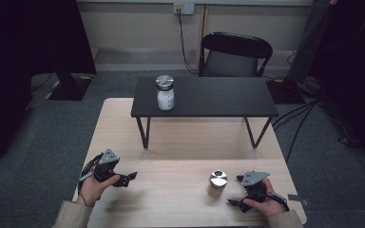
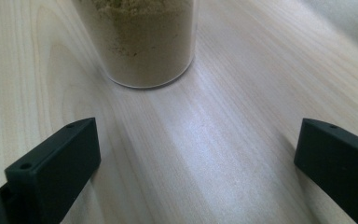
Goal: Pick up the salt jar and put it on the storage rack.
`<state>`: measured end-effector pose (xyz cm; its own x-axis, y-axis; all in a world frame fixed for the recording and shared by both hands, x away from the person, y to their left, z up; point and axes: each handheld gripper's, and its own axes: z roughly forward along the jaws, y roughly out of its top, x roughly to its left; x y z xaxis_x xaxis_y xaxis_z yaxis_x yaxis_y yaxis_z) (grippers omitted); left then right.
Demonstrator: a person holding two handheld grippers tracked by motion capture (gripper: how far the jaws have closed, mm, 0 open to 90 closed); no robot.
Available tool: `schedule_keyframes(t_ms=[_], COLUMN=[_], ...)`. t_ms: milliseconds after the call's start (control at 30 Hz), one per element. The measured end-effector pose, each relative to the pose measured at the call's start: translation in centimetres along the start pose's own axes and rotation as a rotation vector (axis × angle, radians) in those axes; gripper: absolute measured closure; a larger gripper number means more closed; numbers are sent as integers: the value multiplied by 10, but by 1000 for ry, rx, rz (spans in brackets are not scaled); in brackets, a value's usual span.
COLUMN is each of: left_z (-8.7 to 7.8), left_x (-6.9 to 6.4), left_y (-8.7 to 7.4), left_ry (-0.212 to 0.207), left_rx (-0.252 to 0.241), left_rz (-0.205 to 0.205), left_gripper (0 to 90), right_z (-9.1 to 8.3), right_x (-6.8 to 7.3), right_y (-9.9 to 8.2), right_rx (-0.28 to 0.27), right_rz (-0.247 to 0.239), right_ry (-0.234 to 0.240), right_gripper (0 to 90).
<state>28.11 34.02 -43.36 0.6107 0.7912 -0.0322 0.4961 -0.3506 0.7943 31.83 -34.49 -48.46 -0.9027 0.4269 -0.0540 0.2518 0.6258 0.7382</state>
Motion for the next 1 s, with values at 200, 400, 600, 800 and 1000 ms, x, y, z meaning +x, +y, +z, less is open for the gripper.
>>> schedule_keyframes(t_ms=[200, 400, 600, 800, 1000], left_z=[3, 6, 8, 11, 19], left_x=[0, 0, 0, 1, 1], left_y=[-5, -8, -11, -14, -20], left_ry=[-1, -2, -3, -2, -5], left_rx=[8, 18, 30, 40, 73], left_rz=[-7, -10, -11, -15, 4], left_gripper=[18, 18, 18, 19, 22], right_z=[0, 0, 0, 0, 0], right_x=[0, 0, 0, 0, 0], right_y=[0, 0, 0, 0, 0], right_rx=[0, 0, 0, 0, 0], right_rz=[-1, -1, 0, -1, -1], right_ry=[0, 0, 0, -1, 0], right_gripper=[0, 0, 0, 0, 0])
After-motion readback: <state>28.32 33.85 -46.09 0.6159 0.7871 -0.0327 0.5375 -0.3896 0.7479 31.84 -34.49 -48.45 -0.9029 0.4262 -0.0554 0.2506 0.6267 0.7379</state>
